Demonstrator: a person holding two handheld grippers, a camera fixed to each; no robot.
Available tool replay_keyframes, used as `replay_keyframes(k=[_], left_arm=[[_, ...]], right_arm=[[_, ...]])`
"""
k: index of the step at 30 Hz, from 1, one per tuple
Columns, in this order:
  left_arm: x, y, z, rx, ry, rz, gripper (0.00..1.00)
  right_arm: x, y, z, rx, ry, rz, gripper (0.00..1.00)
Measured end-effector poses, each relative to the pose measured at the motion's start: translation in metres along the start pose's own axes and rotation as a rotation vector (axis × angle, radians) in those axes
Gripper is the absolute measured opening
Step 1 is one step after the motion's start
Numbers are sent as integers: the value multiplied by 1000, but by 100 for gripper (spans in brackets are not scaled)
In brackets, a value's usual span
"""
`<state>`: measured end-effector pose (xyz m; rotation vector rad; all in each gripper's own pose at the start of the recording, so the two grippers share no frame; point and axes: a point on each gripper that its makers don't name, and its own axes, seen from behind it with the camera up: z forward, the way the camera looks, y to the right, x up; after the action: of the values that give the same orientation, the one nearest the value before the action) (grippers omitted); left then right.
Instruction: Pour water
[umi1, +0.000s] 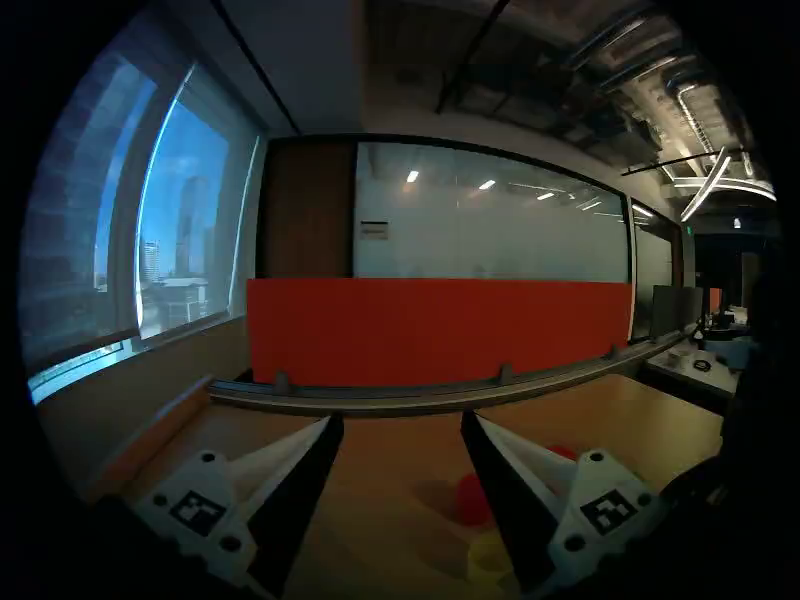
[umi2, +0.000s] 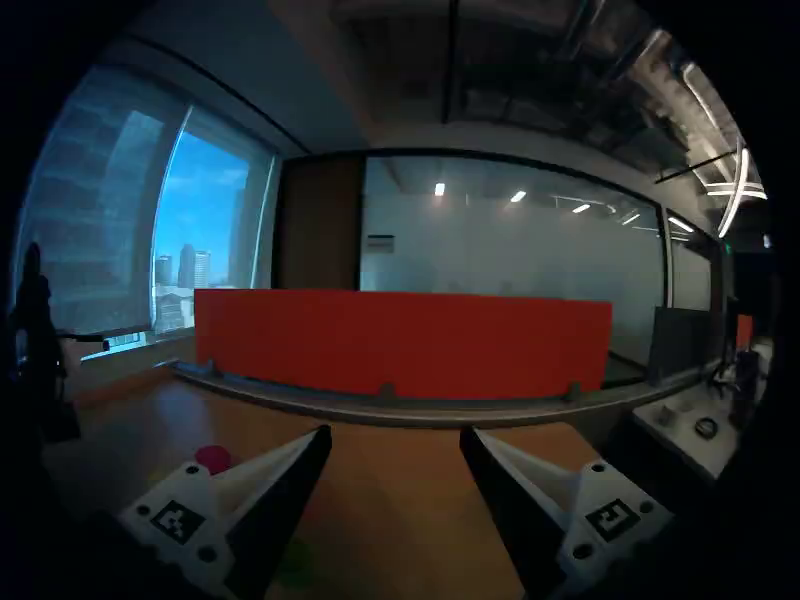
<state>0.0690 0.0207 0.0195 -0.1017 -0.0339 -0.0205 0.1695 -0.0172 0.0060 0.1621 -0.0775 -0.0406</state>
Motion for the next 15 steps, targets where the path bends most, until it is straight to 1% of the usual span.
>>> replay_keyframes(k=[3,6,9,11,15], left_arm=[[1,12,1,-54,-4,-3,87],[5,28,-1,-129,0,0,87],[13,45,-5,-208,15,12,87],[17,55,-8,-249,23,13,87],[23,73,-14,-330,31,1,87]], right_arm=[[-1,-10,0,53,-8,-1,99],[0,-21,-1,113,-11,-2,99],[3,-33,-4,176,-8,-9,99],[5,-43,-6,218,-8,-15,99],[12,-63,-12,313,-4,-18,99]])
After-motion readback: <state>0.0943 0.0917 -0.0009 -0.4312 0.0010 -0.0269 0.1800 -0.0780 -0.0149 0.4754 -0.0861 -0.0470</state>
